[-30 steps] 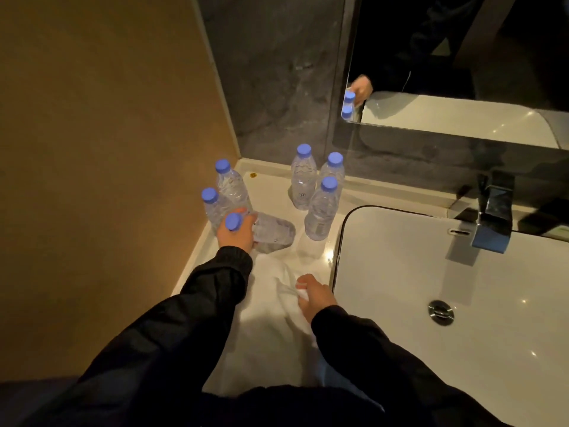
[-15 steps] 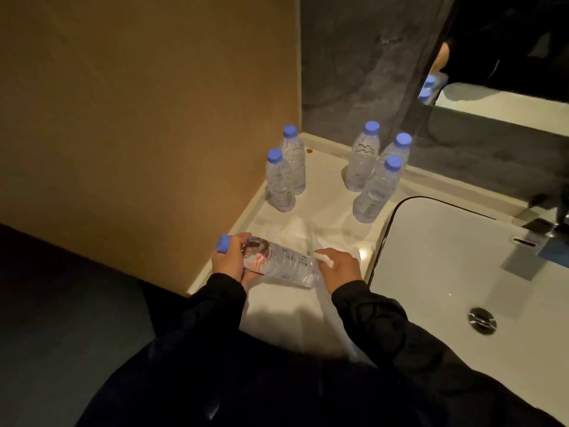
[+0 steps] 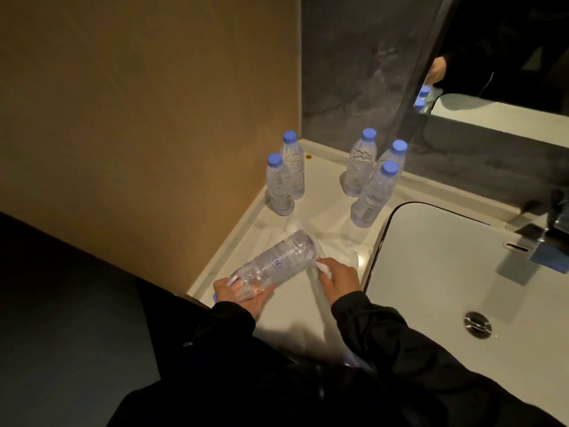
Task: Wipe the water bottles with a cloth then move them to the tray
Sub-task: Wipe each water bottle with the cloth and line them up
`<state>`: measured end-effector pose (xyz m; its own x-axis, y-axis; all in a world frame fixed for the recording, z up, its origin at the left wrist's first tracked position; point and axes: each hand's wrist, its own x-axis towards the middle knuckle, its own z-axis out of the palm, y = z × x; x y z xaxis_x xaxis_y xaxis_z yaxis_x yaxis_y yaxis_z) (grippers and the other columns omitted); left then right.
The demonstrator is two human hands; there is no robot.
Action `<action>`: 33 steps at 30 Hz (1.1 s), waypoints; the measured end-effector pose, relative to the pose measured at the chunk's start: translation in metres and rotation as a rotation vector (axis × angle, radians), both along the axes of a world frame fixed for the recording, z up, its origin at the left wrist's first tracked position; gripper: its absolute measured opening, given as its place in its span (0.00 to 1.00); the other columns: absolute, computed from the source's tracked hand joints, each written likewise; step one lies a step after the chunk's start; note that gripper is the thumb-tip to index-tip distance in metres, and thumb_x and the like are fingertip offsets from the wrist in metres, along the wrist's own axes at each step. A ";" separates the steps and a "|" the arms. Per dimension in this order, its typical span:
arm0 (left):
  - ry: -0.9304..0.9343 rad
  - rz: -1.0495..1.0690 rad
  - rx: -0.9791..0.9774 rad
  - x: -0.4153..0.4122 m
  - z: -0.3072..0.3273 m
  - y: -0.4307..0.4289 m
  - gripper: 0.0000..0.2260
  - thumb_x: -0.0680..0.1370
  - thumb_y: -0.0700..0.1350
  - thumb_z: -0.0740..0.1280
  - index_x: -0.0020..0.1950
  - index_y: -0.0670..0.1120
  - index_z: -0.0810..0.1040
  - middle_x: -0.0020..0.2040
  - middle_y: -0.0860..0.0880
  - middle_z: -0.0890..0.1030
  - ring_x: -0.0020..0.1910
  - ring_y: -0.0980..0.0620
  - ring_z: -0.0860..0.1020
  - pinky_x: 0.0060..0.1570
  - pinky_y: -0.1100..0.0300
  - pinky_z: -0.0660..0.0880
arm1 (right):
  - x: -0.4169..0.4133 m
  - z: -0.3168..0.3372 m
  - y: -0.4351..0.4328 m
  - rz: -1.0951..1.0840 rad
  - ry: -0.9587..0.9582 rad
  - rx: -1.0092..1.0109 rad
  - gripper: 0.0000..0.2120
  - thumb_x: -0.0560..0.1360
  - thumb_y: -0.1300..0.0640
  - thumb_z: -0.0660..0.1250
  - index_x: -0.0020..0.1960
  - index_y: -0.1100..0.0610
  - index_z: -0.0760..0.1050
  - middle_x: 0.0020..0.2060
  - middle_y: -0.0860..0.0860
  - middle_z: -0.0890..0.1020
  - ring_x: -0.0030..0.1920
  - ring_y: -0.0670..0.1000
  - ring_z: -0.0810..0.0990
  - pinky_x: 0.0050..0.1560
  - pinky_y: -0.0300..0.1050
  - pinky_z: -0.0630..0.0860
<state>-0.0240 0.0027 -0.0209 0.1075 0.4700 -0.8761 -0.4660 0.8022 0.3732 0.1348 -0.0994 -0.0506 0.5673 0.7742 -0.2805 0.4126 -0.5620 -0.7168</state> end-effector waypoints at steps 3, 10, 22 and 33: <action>-0.015 -0.021 0.017 0.008 0.007 0.000 0.11 0.75 0.45 0.57 0.51 0.41 0.74 0.56 0.39 0.77 0.51 0.39 0.77 0.45 0.36 0.76 | 0.007 -0.005 0.012 -0.171 0.195 0.081 0.10 0.75 0.62 0.63 0.53 0.61 0.79 0.49 0.61 0.83 0.51 0.59 0.80 0.54 0.45 0.72; 0.124 -0.145 0.170 0.012 0.013 0.012 0.12 0.76 0.50 0.59 0.45 0.42 0.74 0.48 0.38 0.79 0.47 0.38 0.79 0.45 0.40 0.78 | 0.038 0.004 0.009 -0.403 0.356 0.206 0.12 0.74 0.68 0.61 0.55 0.65 0.79 0.55 0.61 0.81 0.54 0.54 0.77 0.55 0.39 0.67; 0.182 -0.178 0.197 0.010 0.013 0.012 0.10 0.79 0.48 0.58 0.49 0.42 0.73 0.50 0.37 0.79 0.50 0.36 0.79 0.50 0.39 0.78 | 0.019 0.002 0.003 -0.336 0.369 0.182 0.10 0.75 0.63 0.62 0.52 0.59 0.81 0.48 0.52 0.81 0.51 0.52 0.77 0.55 0.41 0.69; 0.438 -0.102 0.301 0.029 0.020 0.035 0.07 0.74 0.44 0.64 0.46 0.40 0.75 0.45 0.41 0.80 0.43 0.42 0.80 0.37 0.52 0.81 | 0.039 0.005 -0.003 -0.317 0.269 0.117 0.10 0.75 0.65 0.62 0.53 0.63 0.80 0.50 0.59 0.82 0.52 0.57 0.78 0.48 0.34 0.71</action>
<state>0.0054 0.0378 -0.0005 -0.1795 0.7135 -0.6772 -0.1404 0.6628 0.7355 0.1740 -0.1027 -0.0456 0.7007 0.6088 -0.3719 0.0220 -0.5395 -0.8417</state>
